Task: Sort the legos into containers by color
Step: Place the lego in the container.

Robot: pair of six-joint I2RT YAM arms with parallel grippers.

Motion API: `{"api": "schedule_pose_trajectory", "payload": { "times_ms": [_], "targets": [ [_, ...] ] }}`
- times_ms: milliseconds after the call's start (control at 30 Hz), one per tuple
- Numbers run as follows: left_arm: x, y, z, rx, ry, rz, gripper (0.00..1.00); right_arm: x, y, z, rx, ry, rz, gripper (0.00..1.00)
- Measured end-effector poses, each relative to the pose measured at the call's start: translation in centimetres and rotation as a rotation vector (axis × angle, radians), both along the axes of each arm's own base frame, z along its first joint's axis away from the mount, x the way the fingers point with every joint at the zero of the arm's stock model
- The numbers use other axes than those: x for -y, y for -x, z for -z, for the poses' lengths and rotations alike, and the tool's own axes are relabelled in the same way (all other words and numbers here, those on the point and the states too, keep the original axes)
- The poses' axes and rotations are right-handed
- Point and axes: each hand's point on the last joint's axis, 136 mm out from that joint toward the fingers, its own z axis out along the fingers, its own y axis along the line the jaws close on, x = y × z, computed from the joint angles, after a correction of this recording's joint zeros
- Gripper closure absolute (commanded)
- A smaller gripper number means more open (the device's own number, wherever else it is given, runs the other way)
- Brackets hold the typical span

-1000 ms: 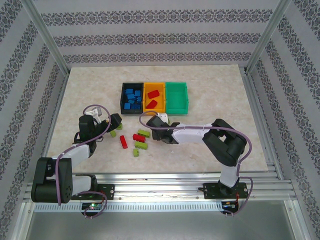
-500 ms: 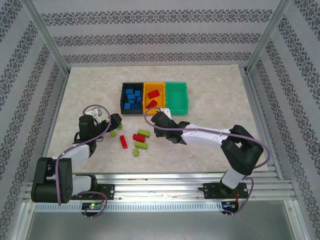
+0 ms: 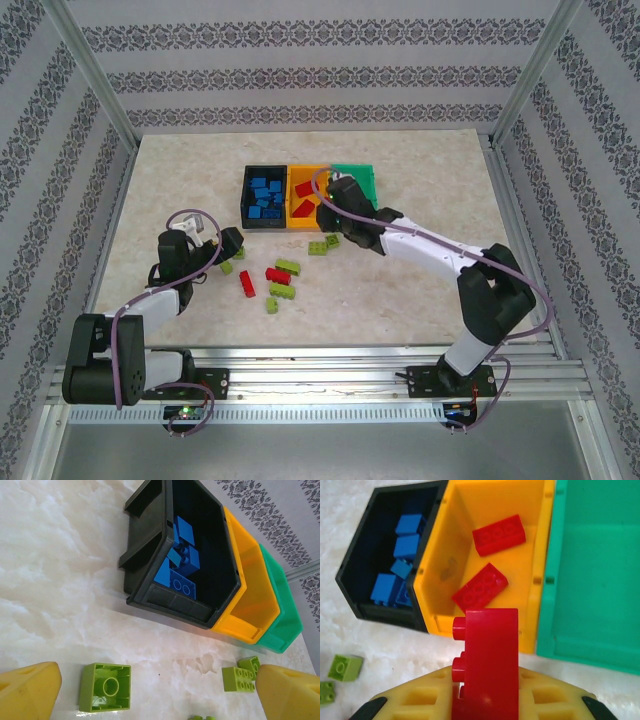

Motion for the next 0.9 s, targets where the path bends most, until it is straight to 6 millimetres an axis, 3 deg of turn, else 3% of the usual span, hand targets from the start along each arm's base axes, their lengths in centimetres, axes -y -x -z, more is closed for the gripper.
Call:
{"api": "schedule_pose_trajectory", "payload": {
  "times_ms": [433,533,700,900],
  "targets": [
    [0.0,0.0,0.4,-0.014,0.001,0.000,0.00,-1.6,-5.5,0.3,-0.014,-0.035,-0.017,0.76],
    [0.0,0.0,0.4,-0.014,0.001,0.000,0.00,-1.5,-6.3,0.9,-0.021,-0.032,-0.009,0.72],
    [0.0,0.0,0.4,-0.014,0.001,0.000,0.00,-1.1,-7.1,2.2,-0.041,-0.018,0.002,0.62],
    [0.0,0.0,0.4,-0.014,0.001,0.000,0.00,-1.2,-7.0,2.4,-0.048,-0.016,-0.004,0.61]
  ]
}}
